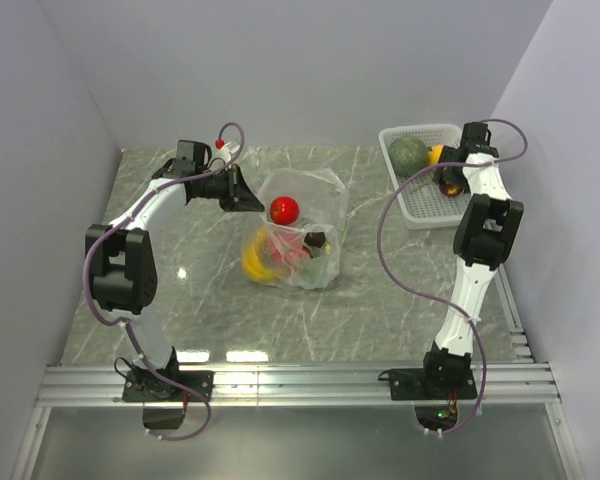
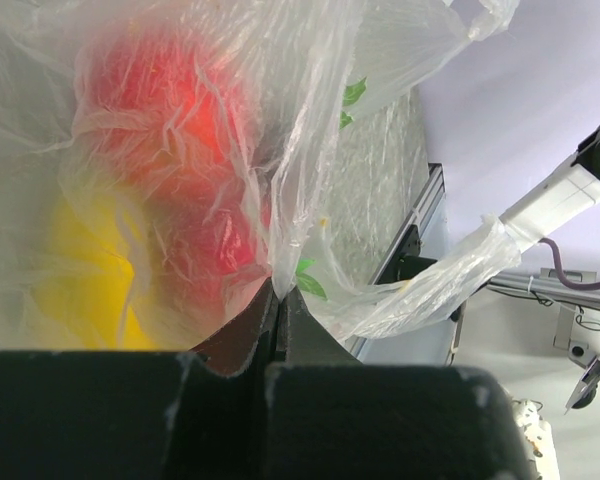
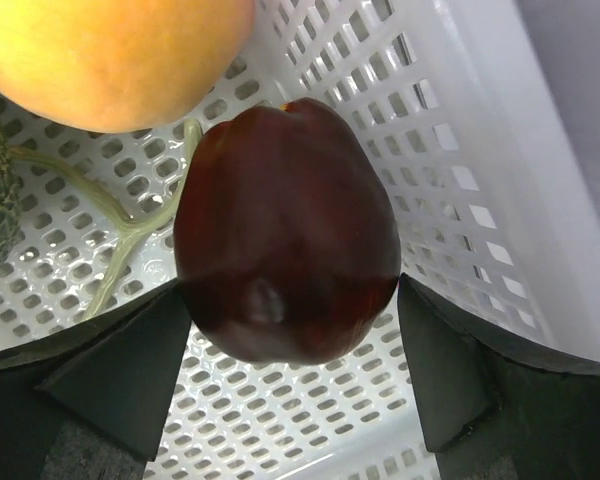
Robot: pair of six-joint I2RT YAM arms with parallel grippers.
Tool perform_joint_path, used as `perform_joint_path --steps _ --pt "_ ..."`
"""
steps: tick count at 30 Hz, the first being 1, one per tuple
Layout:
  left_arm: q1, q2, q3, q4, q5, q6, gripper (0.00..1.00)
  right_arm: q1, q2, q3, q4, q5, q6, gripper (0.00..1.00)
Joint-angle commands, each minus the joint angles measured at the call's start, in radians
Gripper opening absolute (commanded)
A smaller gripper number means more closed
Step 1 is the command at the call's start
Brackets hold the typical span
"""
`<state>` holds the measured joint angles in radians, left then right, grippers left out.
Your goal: Place the fake fruits into the plastic bag and tie a complex knot
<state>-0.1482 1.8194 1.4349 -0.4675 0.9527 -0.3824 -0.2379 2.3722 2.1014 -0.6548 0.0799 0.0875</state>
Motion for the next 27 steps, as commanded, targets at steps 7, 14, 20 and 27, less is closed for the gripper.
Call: perform_joint_path --steps 7,14,20,27 --pt "-0.004 0.017 -0.002 0.026 0.009 0.01 0.0 -0.006 -0.002 0.029 0.052 0.005 0.017 0.66" --pt "-0.004 0.014 -0.002 0.013 0.006 0.019 0.01 -0.006 -0.187 -0.102 0.05 -0.126 0.001 0.47" --pt "-0.004 0.006 -0.004 0.026 0.012 0.007 0.01 0.008 -0.519 -0.322 0.053 -0.377 -0.055 0.43" --pt "-0.004 0.003 0.009 0.015 0.021 0.005 0.0 0.138 -0.772 -0.454 -0.012 -0.577 -0.138 0.41"
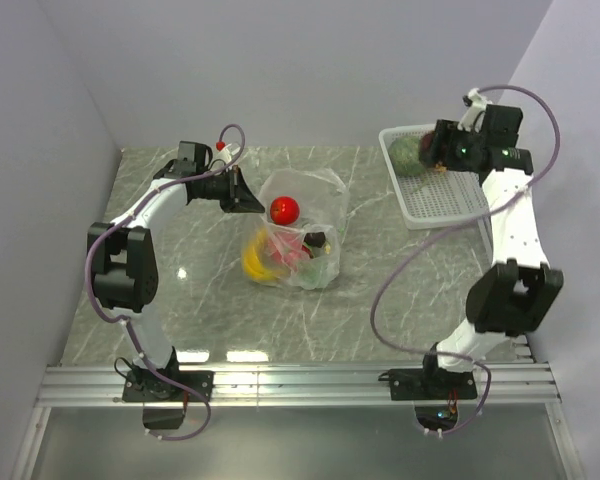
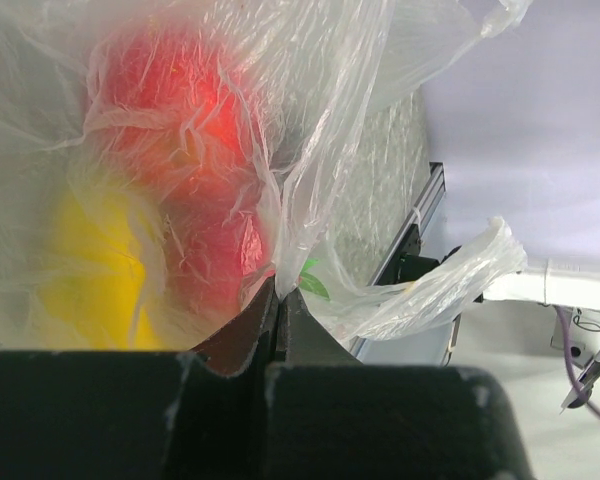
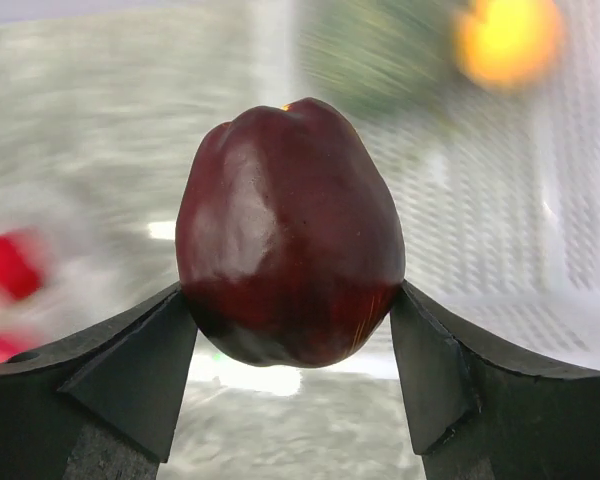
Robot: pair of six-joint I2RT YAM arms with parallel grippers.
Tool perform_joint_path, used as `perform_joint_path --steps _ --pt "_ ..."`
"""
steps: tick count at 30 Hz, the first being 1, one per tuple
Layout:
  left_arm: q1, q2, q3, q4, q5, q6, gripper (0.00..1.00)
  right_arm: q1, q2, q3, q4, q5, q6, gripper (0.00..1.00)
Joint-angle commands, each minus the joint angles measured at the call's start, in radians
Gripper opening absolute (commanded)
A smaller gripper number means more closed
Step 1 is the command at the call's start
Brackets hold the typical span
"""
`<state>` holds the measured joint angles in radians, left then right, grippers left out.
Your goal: Place the fake fruits into the plastic bag and tie a complex knot
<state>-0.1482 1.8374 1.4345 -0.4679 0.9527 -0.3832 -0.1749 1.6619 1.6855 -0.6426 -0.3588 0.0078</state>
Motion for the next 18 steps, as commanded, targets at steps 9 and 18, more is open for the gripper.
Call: perform_joint_path --steps 9,18 --pt "-0.004 -0.032 0.009 0.014 0.027 0.004 0.0 0.521 -0.099 -0.092 0.011 -0.094 -0.049 0.41" --pt "-0.004 -0.035 0.044 -0.011 0.063 0.012 0.0 0.756 0.128 -0.031 0.058 0.118 -0.072 0.37"
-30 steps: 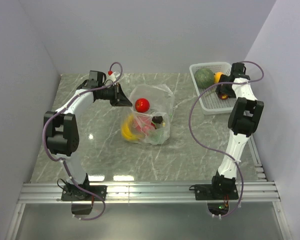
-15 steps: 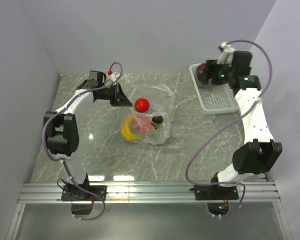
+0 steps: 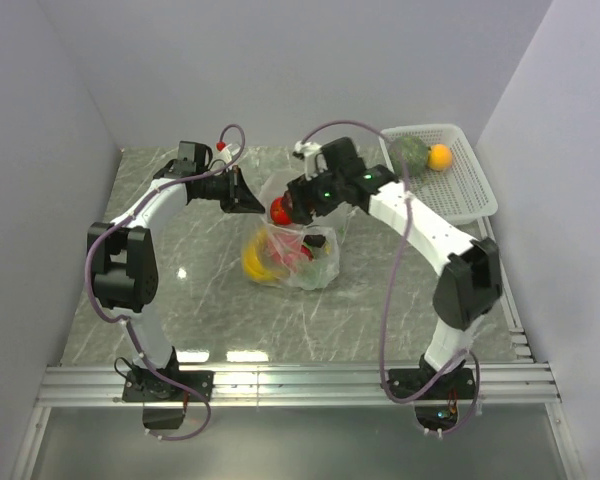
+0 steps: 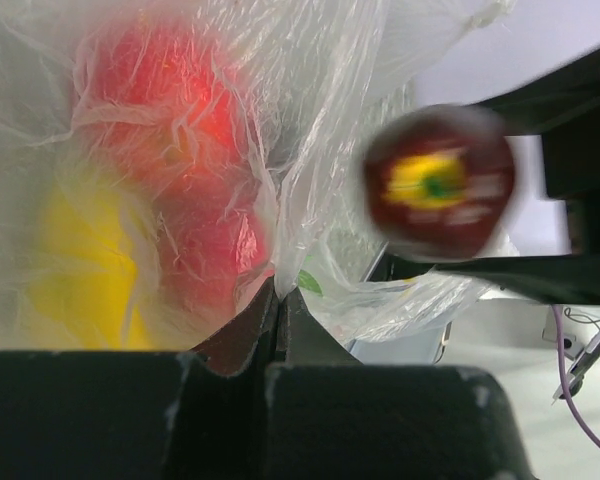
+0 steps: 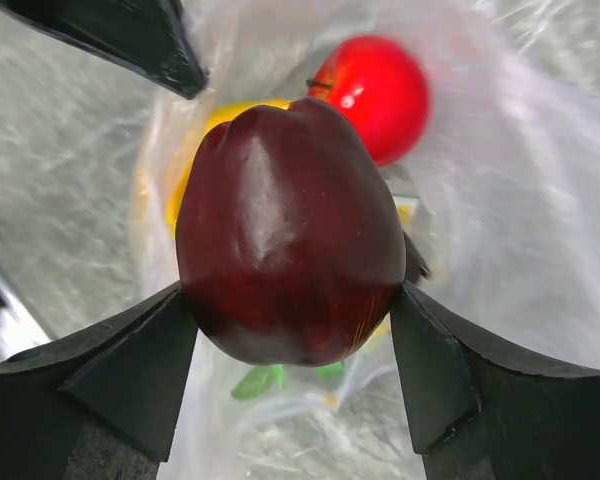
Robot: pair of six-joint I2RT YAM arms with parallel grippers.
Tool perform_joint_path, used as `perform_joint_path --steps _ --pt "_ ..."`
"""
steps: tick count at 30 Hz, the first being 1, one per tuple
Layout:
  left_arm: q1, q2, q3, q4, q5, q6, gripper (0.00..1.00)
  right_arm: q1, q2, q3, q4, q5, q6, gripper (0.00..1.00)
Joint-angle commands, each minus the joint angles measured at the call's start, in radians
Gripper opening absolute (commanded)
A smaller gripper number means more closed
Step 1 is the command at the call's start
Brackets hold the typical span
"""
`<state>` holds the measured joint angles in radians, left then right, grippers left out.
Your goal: Place the fake fruits into the plastic bag and tie a complex knot
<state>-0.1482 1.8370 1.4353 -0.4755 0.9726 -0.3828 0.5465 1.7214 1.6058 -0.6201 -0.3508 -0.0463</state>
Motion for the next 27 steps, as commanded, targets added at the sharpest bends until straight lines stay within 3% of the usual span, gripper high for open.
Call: perform_joint_path --steps 1,5,11,16,19,20,23,27 --pt "-0.002 -0.033 0.048 -0.008 0.043 0.013 0.0 0.039 0.092 0.078 0.031 0.169 -0.006 0.36" --pt "-0.002 -0.03 0.071 -0.029 0.041 0.03 0.0 0.041 0.173 0.125 0.013 0.279 -0.003 0.35" --pt "-0.002 -0.025 0.077 -0.026 0.044 0.038 0.0 0.079 0.138 -0.004 0.068 0.299 -0.052 0.37" --pt "-0.002 -0.018 0.094 -0.026 0.061 0.033 0.01 0.098 0.181 -0.011 0.053 0.381 -0.034 0.37" --pt "-0.002 -0.025 0.096 -0.032 0.067 0.041 0.0 0.099 0.204 -0.004 0.048 0.444 -0.021 0.53" --pt "-0.002 -0.03 0.093 -0.034 0.067 0.047 0.0 0.098 0.202 -0.006 0.045 0.444 -0.018 0.65" --pt "-0.002 -0.033 0.086 -0.038 0.063 0.053 0.01 0.099 0.153 -0.01 0.04 0.412 -0.007 0.85" --pt "-0.002 -0.027 0.085 -0.041 0.055 0.056 0.01 0.093 0.077 0.016 0.013 0.355 0.0 0.93"
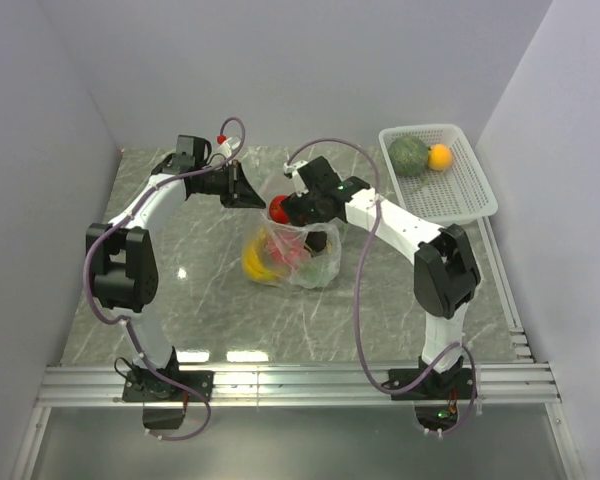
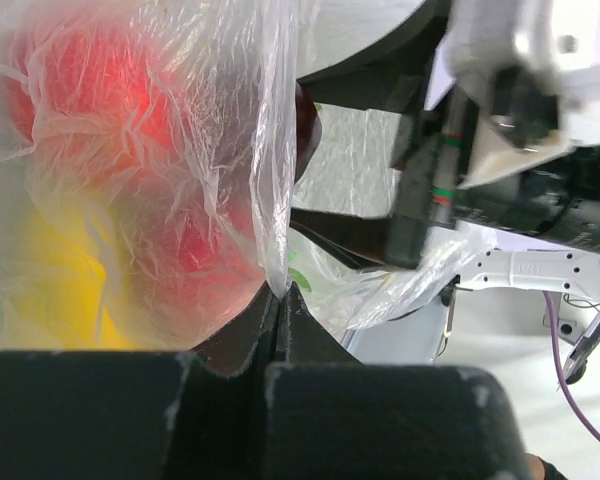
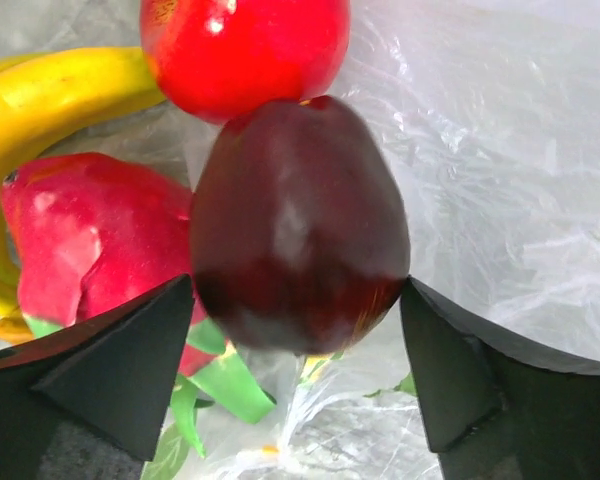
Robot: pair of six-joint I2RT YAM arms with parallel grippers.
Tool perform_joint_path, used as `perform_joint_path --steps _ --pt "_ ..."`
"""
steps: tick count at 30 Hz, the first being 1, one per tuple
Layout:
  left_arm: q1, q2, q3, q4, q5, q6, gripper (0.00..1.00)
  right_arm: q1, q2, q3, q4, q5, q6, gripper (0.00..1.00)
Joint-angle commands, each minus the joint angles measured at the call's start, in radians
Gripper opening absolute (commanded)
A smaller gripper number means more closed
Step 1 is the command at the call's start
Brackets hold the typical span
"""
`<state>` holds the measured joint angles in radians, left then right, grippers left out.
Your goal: Place the fake fruits into the plastic bag and tie a complex knot
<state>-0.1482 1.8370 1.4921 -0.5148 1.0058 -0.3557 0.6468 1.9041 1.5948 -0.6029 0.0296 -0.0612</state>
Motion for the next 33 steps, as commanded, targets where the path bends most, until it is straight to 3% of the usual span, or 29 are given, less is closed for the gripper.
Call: perform_joint_path --steps 1,7,10,12,14,17,19,24,29,33 --pt "-0.002 -0.028 0.031 -0.002 0.02 0.029 0.0 -0.007 -0.125 0.033 -0.008 -0.072 0.012 0.96" --pt "-0.002 -0.019 0.039 0.004 0.016 0.02 0.01 -0.051 -0.24 0.095 -0.066 -0.227 -0.003 1.0" --pt "-0.002 -0.021 0.036 0.007 0.01 0.017 0.0 -0.128 -0.318 0.096 -0.095 -0.432 -0.034 1.0" --pt "-0.002 -0.021 0.036 0.007 0.01 0.017 0.0 -0.223 -0.377 0.088 -0.098 -0.593 -0.034 1.0" --pt "-0.002 -0.016 0.034 0.01 0.011 0.017 0.0 -0.345 -0.41 0.086 -0.08 -0.658 -0.003 1.0" --pt "-0.002 -0.016 0.031 0.021 0.01 0.008 0.0 -0.456 -0.383 0.145 -0.074 -0.556 0.038 1.0" --pt "-0.002 -0.012 0.033 0.024 0.008 0.003 0.01 -0.562 -0.303 0.224 -0.07 -0.42 0.102 1.0" --pt "-0.002 -0.012 0.023 0.028 0.011 0.001 0.01 -0.685 -0.045 0.405 -0.058 -0.157 0.195 0.99" --pt "-0.002 -0.03 -0.012 0.042 0.011 -0.003 0.0 -0.771 0.156 0.599 -0.019 -0.051 0.274 0.95" --pt "-0.002 -0.035 -0.026 0.041 0.008 0.004 0.0 -0.799 0.237 0.602 0.116 -0.031 0.314 0.91"
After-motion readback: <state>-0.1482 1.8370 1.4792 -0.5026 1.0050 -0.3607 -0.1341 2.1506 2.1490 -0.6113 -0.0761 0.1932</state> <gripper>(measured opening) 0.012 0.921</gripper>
